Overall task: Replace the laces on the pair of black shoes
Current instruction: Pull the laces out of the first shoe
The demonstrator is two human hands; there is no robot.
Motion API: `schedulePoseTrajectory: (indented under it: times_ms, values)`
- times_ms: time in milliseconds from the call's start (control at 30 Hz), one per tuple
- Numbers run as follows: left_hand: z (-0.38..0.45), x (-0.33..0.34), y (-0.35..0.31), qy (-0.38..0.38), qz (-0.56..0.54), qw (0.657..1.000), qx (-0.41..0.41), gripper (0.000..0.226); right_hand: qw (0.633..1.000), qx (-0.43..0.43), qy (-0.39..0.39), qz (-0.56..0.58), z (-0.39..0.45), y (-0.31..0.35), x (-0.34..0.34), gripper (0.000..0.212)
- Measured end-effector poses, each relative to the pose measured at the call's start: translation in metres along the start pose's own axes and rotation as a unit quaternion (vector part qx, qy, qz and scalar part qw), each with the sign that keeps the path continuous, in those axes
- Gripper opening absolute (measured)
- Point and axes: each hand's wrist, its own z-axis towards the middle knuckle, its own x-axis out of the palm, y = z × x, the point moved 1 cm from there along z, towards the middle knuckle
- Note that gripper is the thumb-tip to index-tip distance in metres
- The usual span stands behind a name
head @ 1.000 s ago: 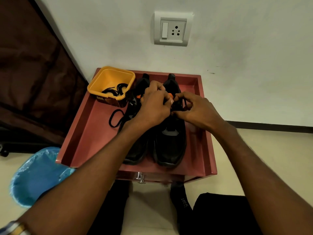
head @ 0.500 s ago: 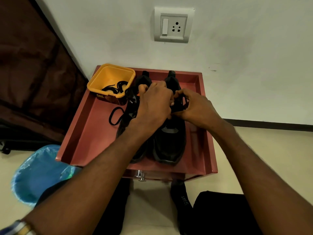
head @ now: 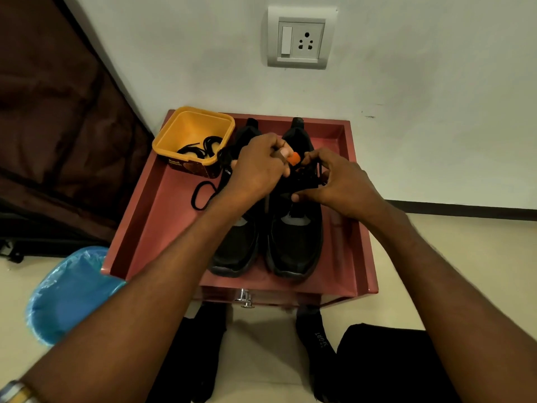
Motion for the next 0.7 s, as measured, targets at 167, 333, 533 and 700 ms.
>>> schedulePoseTrajectory:
  times_ms: [167,333,533,700]
  values:
    - [-0.010,0.006,0.001,-0.003,0.192,0.976,0.103,0.017,1.000,-0.007,-0.004,-0.010,0.000,0.001,0.002,0.072]
    - [-0.010,0.003,-0.004,-0.035,0.225,0.964,0.136,0.012,1.000,-0.008,-0.004,-0.015,0.000,0.001,0.001,0.072]
    - [-0.012,0.007,-0.003,-0.025,0.230,0.963,0.136,0.019,1.000,-0.013,-0.001,-0.011,-0.002,0.002,0.001,0.072]
    - [-0.013,0.010,-0.010,-0.047,0.315,0.936,0.150,0.022,1.000,-0.017,-0.007,-0.020,-0.003,0.002,0.002,0.071]
